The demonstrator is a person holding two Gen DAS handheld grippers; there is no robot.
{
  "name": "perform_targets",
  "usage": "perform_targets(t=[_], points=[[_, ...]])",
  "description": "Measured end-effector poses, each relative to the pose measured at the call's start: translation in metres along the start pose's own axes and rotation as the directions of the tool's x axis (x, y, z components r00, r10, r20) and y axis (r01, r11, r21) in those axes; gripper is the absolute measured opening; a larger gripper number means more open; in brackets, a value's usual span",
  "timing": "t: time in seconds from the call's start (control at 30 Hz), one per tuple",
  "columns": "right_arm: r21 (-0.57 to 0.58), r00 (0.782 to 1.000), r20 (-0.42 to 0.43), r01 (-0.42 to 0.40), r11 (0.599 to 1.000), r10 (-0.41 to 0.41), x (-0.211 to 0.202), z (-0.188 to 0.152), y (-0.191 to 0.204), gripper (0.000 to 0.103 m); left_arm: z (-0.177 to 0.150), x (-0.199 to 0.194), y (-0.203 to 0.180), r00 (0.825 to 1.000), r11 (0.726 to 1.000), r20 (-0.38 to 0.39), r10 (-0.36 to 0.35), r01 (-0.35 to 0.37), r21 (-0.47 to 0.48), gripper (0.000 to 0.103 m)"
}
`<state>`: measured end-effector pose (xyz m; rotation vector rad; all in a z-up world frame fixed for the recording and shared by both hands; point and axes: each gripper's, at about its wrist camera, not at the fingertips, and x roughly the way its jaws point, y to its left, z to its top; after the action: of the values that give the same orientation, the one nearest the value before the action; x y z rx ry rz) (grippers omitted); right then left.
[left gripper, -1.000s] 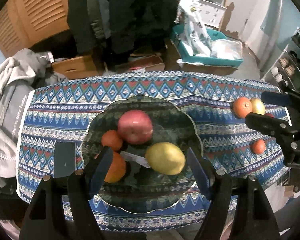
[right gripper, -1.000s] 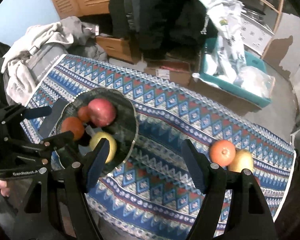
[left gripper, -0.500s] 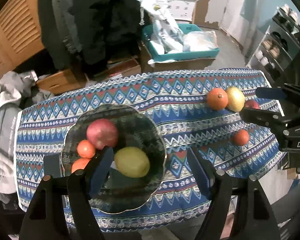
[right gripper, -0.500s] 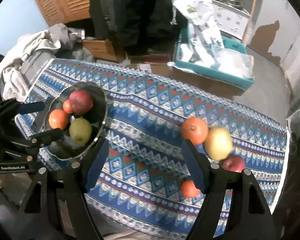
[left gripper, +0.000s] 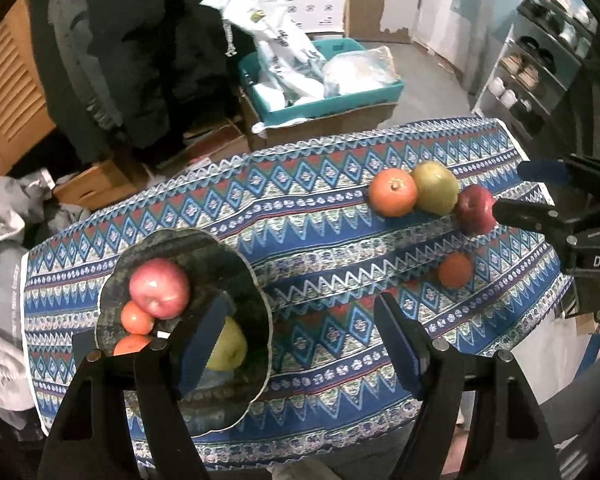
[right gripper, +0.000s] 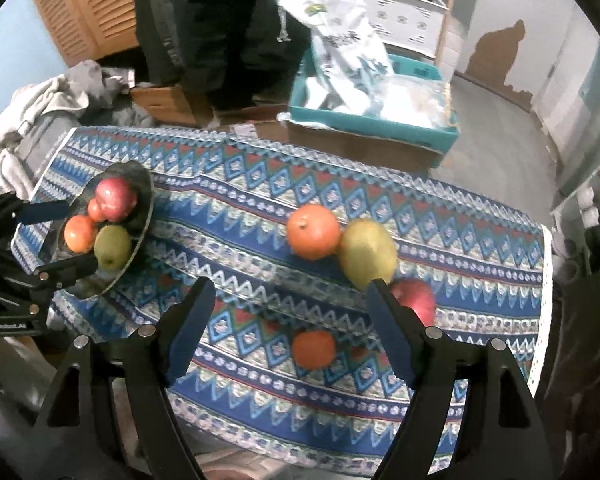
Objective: Organize fruits
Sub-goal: 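Grasp a red apple with the right tool while the left tool grasps an orange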
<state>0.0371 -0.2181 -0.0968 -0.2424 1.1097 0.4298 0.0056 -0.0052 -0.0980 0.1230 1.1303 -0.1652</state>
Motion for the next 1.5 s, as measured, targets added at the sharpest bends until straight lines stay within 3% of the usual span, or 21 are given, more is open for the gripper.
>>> perform_targets(t=[0.43,0.93,1.5], points=[[0.097,0.999,-0.033,0.031,0.995,-0.028,0.009,-0.018,-0.057,0.079,0.015,0.021,-0.041,1.0,0.997,-0.013,-0.013,0.014,0.079,0.078],[0.229,0.991,-0.136,0.02,0.973,0.012,0.069,-0.033,-0.11,0.079,0.034,0.077,-0.047,0.997,0.998,-0.077,-0.026,0.03,0.051,0.078],[0.196,0.976,-0.22,0.046,0.98,-0.001,0.138,-0.044,-0.122,0.079,0.044,0.123,-0.059,0.989,0.997,-0.138,-0.052,0.059,0.046,0.078]])
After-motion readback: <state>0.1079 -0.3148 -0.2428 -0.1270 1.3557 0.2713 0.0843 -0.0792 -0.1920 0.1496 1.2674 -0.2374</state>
